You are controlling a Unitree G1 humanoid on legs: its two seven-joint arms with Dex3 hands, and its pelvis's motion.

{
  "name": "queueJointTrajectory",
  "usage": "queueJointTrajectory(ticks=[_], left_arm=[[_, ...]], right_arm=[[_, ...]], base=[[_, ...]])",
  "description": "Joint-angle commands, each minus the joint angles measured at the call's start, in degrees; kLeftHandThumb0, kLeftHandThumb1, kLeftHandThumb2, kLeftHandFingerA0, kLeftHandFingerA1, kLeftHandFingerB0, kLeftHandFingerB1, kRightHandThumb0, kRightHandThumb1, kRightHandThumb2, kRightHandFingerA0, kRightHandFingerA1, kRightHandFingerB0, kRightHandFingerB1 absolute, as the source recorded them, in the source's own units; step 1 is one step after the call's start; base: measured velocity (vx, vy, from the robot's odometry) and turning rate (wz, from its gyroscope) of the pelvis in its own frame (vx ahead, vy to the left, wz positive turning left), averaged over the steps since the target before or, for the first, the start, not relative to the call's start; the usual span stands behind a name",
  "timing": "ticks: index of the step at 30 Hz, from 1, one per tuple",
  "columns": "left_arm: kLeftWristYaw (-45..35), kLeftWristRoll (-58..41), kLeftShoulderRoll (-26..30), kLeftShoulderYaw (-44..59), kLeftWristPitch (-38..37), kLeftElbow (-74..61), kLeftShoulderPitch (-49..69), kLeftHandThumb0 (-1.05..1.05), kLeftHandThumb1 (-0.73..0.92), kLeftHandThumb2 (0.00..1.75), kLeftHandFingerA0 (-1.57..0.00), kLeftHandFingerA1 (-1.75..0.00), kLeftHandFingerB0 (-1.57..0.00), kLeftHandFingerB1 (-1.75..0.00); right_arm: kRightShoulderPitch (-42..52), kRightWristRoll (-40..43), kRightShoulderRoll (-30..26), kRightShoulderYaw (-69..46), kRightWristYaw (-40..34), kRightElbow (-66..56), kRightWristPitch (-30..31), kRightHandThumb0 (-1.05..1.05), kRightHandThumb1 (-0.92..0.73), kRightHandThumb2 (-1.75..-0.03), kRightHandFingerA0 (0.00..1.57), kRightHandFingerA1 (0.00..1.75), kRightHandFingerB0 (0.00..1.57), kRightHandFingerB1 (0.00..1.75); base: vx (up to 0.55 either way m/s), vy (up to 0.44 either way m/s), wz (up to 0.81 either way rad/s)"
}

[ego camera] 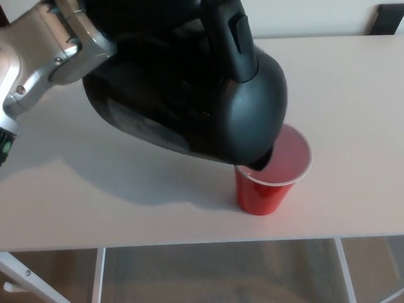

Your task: The robot walk towards a table in front and uses its left hand to pick up the pot from the base and pour water to the cup on the right hand side

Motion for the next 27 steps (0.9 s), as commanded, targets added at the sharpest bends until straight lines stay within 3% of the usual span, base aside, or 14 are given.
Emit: queueJointTrajectory(ticks=[1, 2, 3, 4, 6, 7, 11, 12, 13, 16, 18, 20, 21, 27], left_arm=[[-14.76, -25.81, -8.81, 10.19, 12.59, -3.36, 4.36, -0.01, 0.64, 0.56, -0.79, -1.75, -0.48, -1.58], [-15.23, -25.65, -9.15, 10.63, 12.56, -3.51, 4.48, -0.01, 0.64, 0.56, -0.79, -1.75, -0.48, -1.58], [-18.31, -32.23, -13.68, 15.86, 22.71, -3.45, 5.02, -0.02, 0.72, 0.52, -0.57, -1.75, -0.43, -1.63], [-19.98, -36.38, -16.38, 19.27, 28.29, -2.97, 4.92, -0.07, 0.71, 0.52, -0.66, -1.75, -0.46, -1.74], [-20.86, -38.08, -17.82, 21.40, 30.18, -2.40, 4.47, -0.07, 0.71, 0.52, -0.66, -1.75, -0.46, -1.74], [-22.18, -42.60, -18.69, 24.58, 33.01, -1.02, 3.53, -0.07, 0.72, 0.53, -0.76, -1.75, -0.41, -1.75], [-24.93, -58.01, -20.98, 36.45, 41.53, 4.91, 0.09, -0.06, 0.72, 0.53, -0.76, -1.74, -0.47, -1.74], [-25.14, -58.56, -21.19, 37.21, 41.97, 5.17, -0.11, -0.06, 0.72, 0.53, -0.76, -1.74, -0.47, -1.74], [-24.97, -59.75, -21.46, 38.82, 43.37, 5.62, -0.38, -0.03, 0.72, 0.50, -0.69, -1.75, -0.53, -1.64], [-23.84, -63.75, -22.14, 44.09, 47.74, 6.74, -0.69, -0.03, 0.73, 0.49, -0.68, -1.75, -0.48, -1.61], [-23.57, -65.19, -22.24, 46.24, 48.78, 7.27, -0.46, -0.05, 0.71, 0.55, -0.70, -1.73, -0.43, -1.69], [-23.90, -65.16, -22.38, 46.99, 48.94, 7.41, -0.48, -0.05, 0.71, 0.55, -0.70, -1.73, -0.43, -1.69], [-22.98, -66.64, -22.35, 49.06, 49.54, 8.40, -0.49, -0.01, 0.74, 0.51, -0.67, -1.75, -0.50, -1.62], [-22.50, -69.40, -22.09, 54.20, 51.03, 10.97, -1.29, -0.03, 0.67, 0.57, -0.70, -1.75, -0.43, -1.63]], right_arm=[[0.52, 0.07, -1.15, -0.09, 0.13, -0.31, 0.43, -0.14, -0.58, -0.56, 0.59, 0.56, 0.48, 0.46], [0.52, 0.08, -1.15, -0.09, 0.13, -0.31, 0.43, -0.14, -0.58, -0.56, 0.59, 0.56, 0.48, 0.46], [1.27, -0.06, -0.99, 0.02, 0.34, -0.38, -0.04, -0.15, -0.57, -0.56, 0.59, 0.55, 0.47, 0.45], [1.56, -0.18, -0.98, 0.13, 0.57, -0.33, -0.39, -0.16, -0.58, -0.57, 0.59, 0.54, 0.48, 0.45], [1.51, -0.27, -1.08, 0.23, 0.78, -0.19, -0.61, -0.16, -0.58, -0.57, 0.59, 0.54, 0.48, 0.45], [1.30, -0.27, -1.04, 0.19, 0.48, -0.05, -0.46, -0.15, -0.59, -0.57, 0.61, 0.54, 0.50, 0.46], [0.84, -0.14, -0.78, -0.05, -0.59, 0.13, -0.01, -0.13, -0.59, -0.56, 0.63, 0.55, 0.51, 0.46], [0.82, -0.12, -0.77, -0.07, -0.59, 0.16, 0.00, -0.13, -0.59, -0.56, 0.63, 0.55, 0.51, 0.46], [0.96, -0.26, -0.83, 0.04, -0.37, 0.34, -0.30, -0.14, -0.59, -0.57, 0.62, 0.54, 0.48, 0.45], [1.27, 0.20, -0.80, -0.22, 0.55, 0.53, -0.37, -0.13, -0.57, -0.56, 0.60, 0.56, 0.47, 0.45], [1.29, 0.19, -0.84, -0.18, 0.77, 0.71, -0.43, -0.14, -0.57, -0.56, 0.60, 0.55, 0.47, 0.45], [1.28, 0.06, -0.88, -0.08, 0.76, 0.80, -0.52, -0.14, -0.57, -0.56, 0.60, 0.55, 0.47, 0.45], [1.18, 0.02, -0.80, -0.03, 0.64, 0.85, -0.39, -0.13, -0.59, -0.56, 0.61, 0.55, 0.47, 0.44], [0.89, 0.32, -0.78, -0.26, 1.04, 1.30, -0.59, -0.14, -0.58, -0.56, 0.60, 0.55, 0.47, 0.45]], base=[[0.00, 0.000, 0.00], [0.00, 0.000, 0.00], [0.00, 0.000, 0.00], [0.00, 0.000, 0.00], [0.00, 0.000, 0.00], [0.00, 0.000, 0.00], [0.00, 0.000, 0.00], [0.00, 0.000, 0.00], [0.00, 0.000, 0.00], [0.00, 0.000, 0.00], [0.00, 0.000, 0.00], [0.00, 0.000, 0.00], [0.00, 0.000, 0.00], [0.00, 0.000, 0.00]])
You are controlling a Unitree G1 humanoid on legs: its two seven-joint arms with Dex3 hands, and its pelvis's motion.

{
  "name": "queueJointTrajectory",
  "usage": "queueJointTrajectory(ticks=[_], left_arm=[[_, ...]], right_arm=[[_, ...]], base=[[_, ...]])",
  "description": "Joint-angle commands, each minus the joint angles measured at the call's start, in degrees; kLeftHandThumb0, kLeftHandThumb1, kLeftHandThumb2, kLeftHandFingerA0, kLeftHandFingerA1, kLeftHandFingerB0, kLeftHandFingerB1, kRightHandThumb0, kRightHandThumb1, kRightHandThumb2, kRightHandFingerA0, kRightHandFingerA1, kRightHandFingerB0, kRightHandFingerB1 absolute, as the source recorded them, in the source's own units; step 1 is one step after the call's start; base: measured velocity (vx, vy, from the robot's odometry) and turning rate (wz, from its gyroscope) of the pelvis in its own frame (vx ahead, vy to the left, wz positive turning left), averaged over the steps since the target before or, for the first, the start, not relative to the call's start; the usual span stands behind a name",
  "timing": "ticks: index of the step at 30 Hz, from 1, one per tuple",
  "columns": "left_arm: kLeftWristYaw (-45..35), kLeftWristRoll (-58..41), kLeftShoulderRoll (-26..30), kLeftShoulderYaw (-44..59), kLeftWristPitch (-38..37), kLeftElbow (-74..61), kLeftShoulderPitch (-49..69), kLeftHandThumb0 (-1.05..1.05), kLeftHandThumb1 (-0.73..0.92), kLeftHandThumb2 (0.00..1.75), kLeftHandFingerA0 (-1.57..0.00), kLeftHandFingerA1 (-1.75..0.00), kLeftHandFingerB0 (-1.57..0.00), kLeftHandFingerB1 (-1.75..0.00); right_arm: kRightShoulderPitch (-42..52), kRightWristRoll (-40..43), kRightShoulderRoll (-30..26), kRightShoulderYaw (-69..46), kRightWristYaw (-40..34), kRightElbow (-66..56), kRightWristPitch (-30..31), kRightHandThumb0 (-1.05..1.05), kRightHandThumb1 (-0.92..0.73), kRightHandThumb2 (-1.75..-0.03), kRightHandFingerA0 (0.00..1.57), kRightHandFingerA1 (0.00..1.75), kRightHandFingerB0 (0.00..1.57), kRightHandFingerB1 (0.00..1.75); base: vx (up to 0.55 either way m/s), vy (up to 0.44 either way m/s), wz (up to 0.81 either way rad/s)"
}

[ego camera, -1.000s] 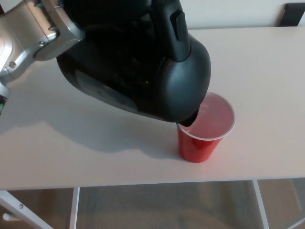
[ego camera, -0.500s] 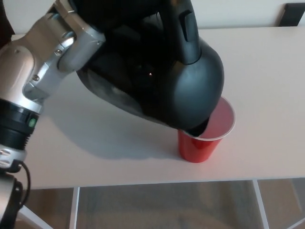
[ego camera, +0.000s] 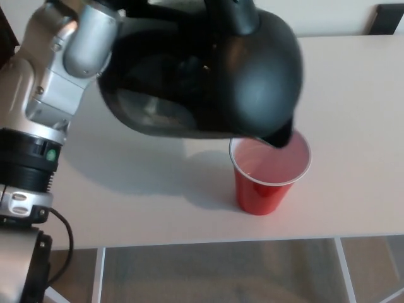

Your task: The robot walk towards a table in front and uses its left hand to pick up the pot from the base and pour water to the cup on the right hand side

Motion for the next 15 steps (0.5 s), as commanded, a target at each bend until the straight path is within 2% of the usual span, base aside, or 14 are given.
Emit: queueJointTrajectory(ticks=[1, 6, 7, 8, 9, 12, 13, 15], left_arm=[[-6.85, -52.02, -6.90, 37.39, 42.64, 8.42, -4.77, -0.01, 0.69, 0.52, -0.71, -1.75, -0.45, -1.50], [-7.45, -51.87, -6.94, 39.28, 43.10, 9.22, -5.55, -0.01, 0.69, 0.52, -0.71, -1.75, -0.45, -1.50], [-7.22, -52.63, -6.88, 40.45, 43.32, 9.63, -5.39, -0.02, 0.70, 0.54, -0.67, -1.75, -0.38, -1.47], [-6.90, -53.63, -6.78, 41.87, 43.56, 10.15, -5.18, -0.02, 0.70, 0.54, -0.67, -1.75, -0.38, -1.47], [-7.18, -53.70, -6.66, 42.43, 43.47, 10.58, -4.96, -0.01, 0.68, 0.58, -0.66, -1.75, -0.35, -1.54], [-7.64, -53.32, -6.72, 43.05, 43.73, 10.72, -5.08, -0.01, 0.68, 0.58, -0.66, -1.75, -0.35, -1.54], [-7.90, -53.44, -6.75, 43.86, 43.47, 11.46, -4.04, 0.00, 0.74, 0.52, -0.66, -1.75, -0.42, -1.48], [-8.37, -53.52, -6.83, 45.21, 43.16, 12.56, -2.53, 0.00, 0.74, 0.52, -0.66, -1.75, -0.42, -1.48]], right_arm=[[0.87, 0.32, -0.83, -0.37, 0.81, 1.13, -0.54, -0.13, -0.57, -0.56, 0.60, 0.55, 0.47, 0.45], [0.72, 0.27, -0.73, -0.38, 0.37, 1.10, -0.43, -0.13, -0.57, -0.56, 0.60, 0.55, 0.47, 0.45], [0.98, 0.17, -0.78, -0.25, 0.62, 0.79, -0.66, -0.15, -0.59, -0.57, 0.63, 0.56, 0.48, 0.45], [1.30, 0.04, -0.84, -0.08, 0.93, 0.40, -0.95, -0.15, -0.59, -0.57, 0.63, 0.56, 0.48, 0.45], [1.31, -0.01, -0.89, -0.02, 1.04, 0.41, -0.92, -0.15, -0.60, -0.57, 0.61, 0.55, 0.48, 0.45], [1.29, -0.02, -0.90, -0.01, 1.06, 0.44, -0.88, -0.15, -0.60, -0.57, 0.61, 0.55, 0.48, 0.45], [1.32, 0.05, -0.79, -0.08, 0.95, 0.44, -0.81, -0.15, -0.59, -0.57, 0.59, 0.54, 0.47, 0.45], [1.36, 0.17, -0.62, -0.17, 0.78, 0.43, -0.70, -0.15, -0.59, -0.57, 0.59, 0.54, 0.47, 0.45]], base=[[0.00, 0.000, 0.00], [0.00, 0.000, 0.00], [0.00, 0.000, 0.00], [0.00, 0.000, 0.00], [0.00, 0.000, 0.00], [0.00, 0.000, 0.00], [0.00, 0.000, 0.00], [0.00, 0.000, 0.00]])
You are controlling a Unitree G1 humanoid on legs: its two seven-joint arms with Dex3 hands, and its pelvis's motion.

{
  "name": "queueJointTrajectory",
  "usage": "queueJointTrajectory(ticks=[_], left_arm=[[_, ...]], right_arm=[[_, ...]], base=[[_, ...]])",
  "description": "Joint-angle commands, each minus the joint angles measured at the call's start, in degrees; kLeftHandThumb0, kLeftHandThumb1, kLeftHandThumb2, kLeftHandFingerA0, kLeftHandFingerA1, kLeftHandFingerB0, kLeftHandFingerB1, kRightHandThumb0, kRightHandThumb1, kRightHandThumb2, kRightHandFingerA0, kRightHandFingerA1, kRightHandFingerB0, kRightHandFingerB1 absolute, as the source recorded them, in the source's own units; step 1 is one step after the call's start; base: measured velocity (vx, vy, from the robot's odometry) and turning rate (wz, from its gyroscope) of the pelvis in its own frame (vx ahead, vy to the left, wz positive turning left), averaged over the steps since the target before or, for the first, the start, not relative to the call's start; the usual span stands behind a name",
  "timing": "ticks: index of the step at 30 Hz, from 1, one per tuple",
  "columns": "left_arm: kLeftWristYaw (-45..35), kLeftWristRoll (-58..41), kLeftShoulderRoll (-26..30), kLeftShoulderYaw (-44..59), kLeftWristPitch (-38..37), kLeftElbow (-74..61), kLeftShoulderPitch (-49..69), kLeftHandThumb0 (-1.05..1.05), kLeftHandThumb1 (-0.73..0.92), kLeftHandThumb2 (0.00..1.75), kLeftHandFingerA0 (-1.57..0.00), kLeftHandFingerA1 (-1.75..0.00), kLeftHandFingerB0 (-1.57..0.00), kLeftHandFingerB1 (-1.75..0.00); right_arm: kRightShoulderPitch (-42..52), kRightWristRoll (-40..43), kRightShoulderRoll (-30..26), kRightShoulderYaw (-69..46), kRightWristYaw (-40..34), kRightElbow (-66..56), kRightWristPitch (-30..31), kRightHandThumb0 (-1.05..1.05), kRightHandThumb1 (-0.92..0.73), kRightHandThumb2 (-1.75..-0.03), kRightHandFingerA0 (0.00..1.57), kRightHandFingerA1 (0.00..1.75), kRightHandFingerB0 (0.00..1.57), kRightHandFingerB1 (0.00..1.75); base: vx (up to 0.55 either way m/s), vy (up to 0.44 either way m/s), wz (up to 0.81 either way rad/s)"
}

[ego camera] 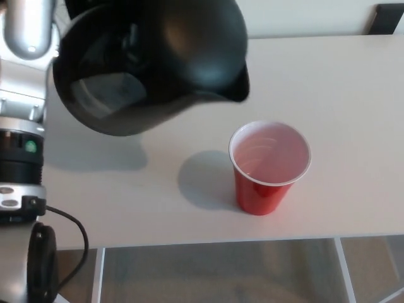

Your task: The robot walk towards a table in front and uses its left hand to pick up the pot from the base and pour water to the cup on the right hand side

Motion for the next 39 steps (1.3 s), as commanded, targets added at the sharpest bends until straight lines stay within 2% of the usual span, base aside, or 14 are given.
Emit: queueJointTrajectory(ticks=[1, 3, 4, 5, 11, 14, 15, 16, 17, 23, 24, 26, 27, 39], left_arm=[[-2.60, -42.40, -4.38, 29.97, 34.19, 6.51, -2.63, 0.00, 0.74, 0.52, -0.66, -1.75, -0.42, -1.48], [-2.84, -42.11, -4.46, 30.41, 34.46, 6.50, -2.80, 0.00, 0.74, 0.52, -0.66, -1.75, -0.42, -1.48], [-1.92, -43.45, -6.09, 32.25, 34.10, 7.63, -0.95, -0.01, 0.72, 0.52, -0.69, -1.75, -0.41, -1.37], [-1.95, -43.47, -6.41, 32.62, 34.14, 7.77, -0.57, 0.00, 0.74, 0.54, -0.69, -1.75, -0.43, -1.44], [-2.63, -42.56, -8.76, 34.34, 34.26, 8.05, 1.41, 0.00, 0.71, 0.53, -0.69, -1.75, -0.46, -1.43], [-3.46, -41.41, -9.86, 34.48, 34.59, 7.85, 2.70, 0.00, 0.72, 0.53, -0.68, -1.75, -0.45, -1.51], [-4.33, -41.38, -10.17, 34.48, 34.22, 7.82, 3.35, -0.03, 0.60, 0.72, -1.10, -1.55, -0.62, -1.25], [-5.40, -41.37, -10.55, 34.45, 33.71, 7.79, 4.18, -0.03, 0.60, 0.72, -1.10, -1.55, -0.62, -1.25], [-5.95, -41.22, -11.17, 34.42, 33.66, 7.59, 5.25, -0.02, 0.71, 0.53, -0.67, -1.75, -0.46, -1.27], [-6.62, -39.67, -14.09, 33.95, 34.08, 6.26, 8.55, 0.00, 0.71, 0.53, -0.69, -1.74, -0.40, -1.34], [-6.49, -39.38, -14.43, 33.82, 34.01, 6.08, 8.90, -0.01, 0.69, 0.53, -0.72, -1.74, -0.47, -1.17], [-6.42, -39.41, -14.51, 33.83, 34.30, 5.78, 8.97, -0.01, 0.69, 0.53, -0.72, -1.74, -0.47, -1.17], [-6.49, -39.15, -14.94, 33.40, 33.78, 6.05, 9.27, 0.00, 0.69, 0.52, -0.70, -1.75, -0.44, -1.51], [-4.74, -40.79, -16.91, 29.73, 35.86, 2.36, 9.99, 0.00, 0.72, 0.54, -0.71, -1.75, -0.44, -1.53]], right_arm=[[1.37, 0.17, -0.62, -0.18, 0.74, 0.42, -0.70, -0.15, -0.59, -0.57, 0.59, 0.54, 0.47, 0.45], [1.37, 0.17, -0.62, -0.18, 0.74, 0.42, -0.70, -0.15, -0.59, -0.57, 0.59, 0.54, 0.47, 0.45], [0.96, 0.09, -0.75, -0.17, 0.78, 1.18, -0.84, -0.15, -0.59, -0.57, 0.61, 0.55, 0.47, 0.45], [0.94, 0.07, -0.74, -0.14, 0.81, 1.23, -0.80, -0.16, -0.59, -0.57, 0.60, 0.54, 0.46, 0.44], [0.50, 0.49, -0.68, -0.46, 1.20, 1.78, -0.85, -0.14, -0.59, -0.57, 0.62, 0.56, 0.49, 0.46], [0.39, 0.30, -0.69, -0.29, 1.24, 1.74, -1.17, -0.16, -0.58, -0.56, 0.62, 0.56, 0.48, 0.46], [0.37, 0.31, -0.63, -0.29, 1.10, 1.65, -1.07, -0.17, -0.59, -0.57, 0.64, 0.56, 0.49, 0.46], [0.35, 0.32, -0.56, -0.30, 0.92, 1.54, -0.95, -0.17, -0.59, -0.57, 0.64, 0.56, 0.49, 0.46], [0.27, 0.34, -0.54, -0.29, 0.81, 1.41, -0.71, -0.15, -0.59, -0.57, 0.64, 0.56, 0.48, 0.45], [0.12, 0.66, -0.74, -0.35, 1.27, 0.09, -0.18, -0.15, -0.59, -0.57, 0.59, 0.55, 0.48, 0.45], [-0.13, 0.55, -0.78, -0.26, 1.06, 0.04, -0.07, -0.15, -0.58, -0.56, 0.60, 0.56, 0.49, 0.45], [-0.30, 0.48, -0.78, -0.23, 0.94, 0.06, -0.02, -0.15, -0.58, -0.56, 0.60, 0.56, 0.49, 0.45], [-0.43, 0.19, -0.83, 0.00, 0.92, -0.03, -0.52, -0.16, -0.57, -0.56, 0.60, 0.55, 0.47, 0.45], [-1.58, 0.11, -0.97, 0.05, 0.42, -0.20, 0.25, -0.13, -0.60, -0.57, 0.59, 0.53, 0.45, 0.43]], base=[[0.00, 0.000, 0.00], [0.00, 0.000, 0.00], [0.00, 0.000, 0.00], [0.00, 0.000, 0.00], [0.00, 0.000, 0.00], [0.00, 0.000, 0.00], [0.00, 0.000, 0.00], [0.00, 0.000, 0.00], [0.00, 0.000, 0.00], [0.00, 0.000, 0.00], [0.00, 0.000, 0.00], [0.00, 0.000, 0.00], [0.00, 0.000, 0.00], [0.00, 0.000, 0.00]])
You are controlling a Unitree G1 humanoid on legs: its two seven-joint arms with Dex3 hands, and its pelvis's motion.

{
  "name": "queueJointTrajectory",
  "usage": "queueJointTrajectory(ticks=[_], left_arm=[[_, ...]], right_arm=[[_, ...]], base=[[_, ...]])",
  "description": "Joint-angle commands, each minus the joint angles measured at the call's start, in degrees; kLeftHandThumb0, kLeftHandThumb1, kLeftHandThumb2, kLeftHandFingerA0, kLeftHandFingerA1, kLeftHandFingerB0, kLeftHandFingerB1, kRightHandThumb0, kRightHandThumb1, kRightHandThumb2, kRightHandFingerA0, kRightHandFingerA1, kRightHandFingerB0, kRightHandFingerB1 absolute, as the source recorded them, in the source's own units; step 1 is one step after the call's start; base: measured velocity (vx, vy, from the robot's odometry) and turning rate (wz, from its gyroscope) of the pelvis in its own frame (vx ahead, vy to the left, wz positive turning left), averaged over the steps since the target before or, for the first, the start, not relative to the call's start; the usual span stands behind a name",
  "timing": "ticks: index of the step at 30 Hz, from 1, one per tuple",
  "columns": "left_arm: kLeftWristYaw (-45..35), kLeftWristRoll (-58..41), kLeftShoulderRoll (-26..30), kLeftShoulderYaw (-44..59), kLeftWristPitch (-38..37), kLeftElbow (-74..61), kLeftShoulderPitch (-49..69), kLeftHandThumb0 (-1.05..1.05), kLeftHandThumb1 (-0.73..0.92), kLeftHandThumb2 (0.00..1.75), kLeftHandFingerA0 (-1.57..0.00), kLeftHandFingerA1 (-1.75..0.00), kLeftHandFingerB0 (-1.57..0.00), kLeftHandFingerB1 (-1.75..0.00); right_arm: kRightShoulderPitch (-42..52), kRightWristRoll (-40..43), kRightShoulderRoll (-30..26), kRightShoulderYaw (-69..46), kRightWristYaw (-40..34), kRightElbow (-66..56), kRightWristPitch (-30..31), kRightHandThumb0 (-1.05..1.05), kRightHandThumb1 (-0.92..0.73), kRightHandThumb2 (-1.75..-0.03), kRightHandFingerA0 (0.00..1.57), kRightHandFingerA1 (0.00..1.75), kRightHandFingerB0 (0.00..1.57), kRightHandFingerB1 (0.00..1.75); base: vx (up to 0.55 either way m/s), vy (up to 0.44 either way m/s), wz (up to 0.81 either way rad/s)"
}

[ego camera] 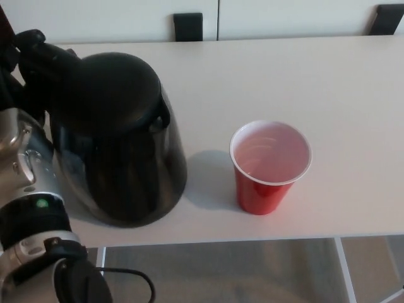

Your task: The robot walk towards a table in front and uses its left hand to pick up the pot from the base and pour water to the cup on the right hand side

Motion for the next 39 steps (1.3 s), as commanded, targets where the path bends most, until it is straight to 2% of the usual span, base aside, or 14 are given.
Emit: queueJointTrajectory(ticks=[1, 4, 5, 6, 7, 8, 9, 10, 11, 12, 24, 32, 33, 39], left_arm=[[1.10, -8.84, -0.74, -1.20, 6.29, -2.73, 0.78, 0.00, 0.72, 0.54, -0.71, -1.75, -0.44, -1.53], [4.90, -6.89, -2.69, -4.52, 4.61, -6.31, 1.40, -0.05, 0.78, 0.55, -0.69, -1.75, -0.49, -1.60], [6.35, -5.97, -2.95, -5.55, 3.91, -6.86, 1.71, -0.08, 0.59, 0.57, -0.72, -1.39, -0.56, -1.37], [7.80, -4.82, -3.27, -6.53, 3.03, -7.32, 1.98, -0.08, 0.59, 0.57, -0.72, -1.39, -0.56, -1.37], [6.12, -4.96, -3.42, -8.45, 2.99, -8.82, 2.95, -0.21, 0.53, 0.61, -0.35, -0.45, -0.34, -0.47], [5.36, -5.21, -3.42, -9.32, 3.06, -9.47, 3.39, -0.21, 0.53, 0.61, -0.35, -0.45, -0.34, -0.47], [4.73, -4.95, -3.21, -11.11, 2.77, -10.60, 4.34, -0.20, 0.55, 0.56, -0.14, -0.29, -0.25, -0.29], [4.02, -1.71, -1.79, -14.60, 1.93, -11.48, 5.71, -0.34, 0.49, 0.66, -0.03, -0.15, -0.09, -0.28], [3.92, -0.25, -0.93, -16.51, 1.06, -11.82, 6.42, -0.32, 0.53, 0.57, 0.00, -0.15, -0.07, -0.24], [4.69, -0.30, -0.28, -17.71, 0.25, -12.03, 6.71, -0.38, 0.33, 0.68, 0.00, -0.13, 0.00, -0.24], [8.57, 3.18, 5.88, -27.22, 1.02, -16.21, 7.45, -0.48, 0.36, 0.73, 0.00, -0.18, 0.00, -0.22], [6.14, 0.36, 7.99, -28.01, 2.16, -15.76, 7.03, -0.47, 0.34, 0.70, 0.00, -0.14, -0.02, -0.22], [4.73, -0.54, 8.53, -27.92, 3.11, -15.32, 7.07, -0.38, 0.47, 0.55, 0.00, -0.19, -0.05, -0.23], [-2.74, -0.86, 14.00, -30.57, 5.18, -10.65, 7.39, -0.34, 0.43, 0.62, -0.05, -0.22, -0.09, -0.27]], right_arm=[[-0.61, 0.09, -0.97, -0.05, -0.16, -0.29, 0.25, -0.13, -0.60, -0.57, 0.59, 0.53, 0.45, 0.43], [-1.05, -0.01, -0.82, 0.05, -0.42, -0.49, 0.09, -0.15, -0.59, -0.57, 0.60, 0.54, 0.48, 0.45], [-1.09, -0.06, -0.86, 0.10, -0.35, -0.55, -0.02, -0.15, -0.59, -0.57, 0.61, 0.56, 0.48, 0.45], [-1.10, -0.13, -0.93, 0.16, -0.23, -0.60, -0.22, -0.15, -0.59, -0.57, 0.61, 0.56, 0.48, 0.45], [-1.26, 0.10, -0.93, -0.01, -0.17, -0.77, 0.02, -0.16, -0.58, -0.56, 0.61, 0.57, 0.48, 0.46], [-1.33, 0.21, -0.93, -0.09, -0.15, -0.84, 0.14, -0.16, -0.58, -0.56, 0.61, 0.57, 0.48, 0.46], [-1.43, 0.21, -0.98, -0.04, 0.08, -1.02, 0.00, -0.16, -0.57, -0.56, 0.60, 0.57, 0.48, 0.46], [-1.47, -0.09, -1.00, 0.22, 0.02, -1.25, -0.20, -0.17, -0.56, -0.56, 0.62, 0.58, 0.50, 0.47], [-1.60, -0.25, -1.03, 0.34, -0.04, -1.23, -0.31, -0.16, -0.57, -0.56, 0.63, 0.58, 0.51, 0.47], [-1.84, -0.33, -1.10, 0.40, -0.10, -1.10, -0.30, -0.16, -0.57, -0.56, 0.60, 0.56, 0.50, 0.46], [-3.58, -0.67, -1.48, 0.70, -1.05, 0.09, -0.13, -0.15, -0.55, -0.56, 0.62, 0.55, 0.50, 0.46], [-3.38, -0.84, -1.46, 0.98, -1.22, -0.56, -0.29, -0.15, -0.57, -0.56, 0.63, 0.56, 0.48, 0.45], [-3.48, -0.74, -1.51, 0.95, -1.14, -0.62, -0.25, -0.15, -0.56, -0.56, 0.61, 0.56, 0.48, 0.45], [-3.92, -0.93, -2.04, 1.11, -1.04, -0.72, -0.38, -0.16, -0.56, -0.56, 0.64, 0.56, 0.50, 0.45]], base=[[0.00, 0.000, 0.00], [0.00, 0.000, 0.00], [0.00, 0.000, 0.00], [0.00, 0.000, 0.00], [0.00, 0.000, 0.00], [0.00, 0.000, 0.00], [0.00, 0.000, 0.00], [0.00, 0.000, 0.00], [0.00, 0.000, 0.00], [0.00, 0.000, 0.00], [0.00, 0.000, 0.00], [0.00, 0.000, 0.00], [0.00, 0.000, 0.00], [0.00, 0.000, 0.00]])
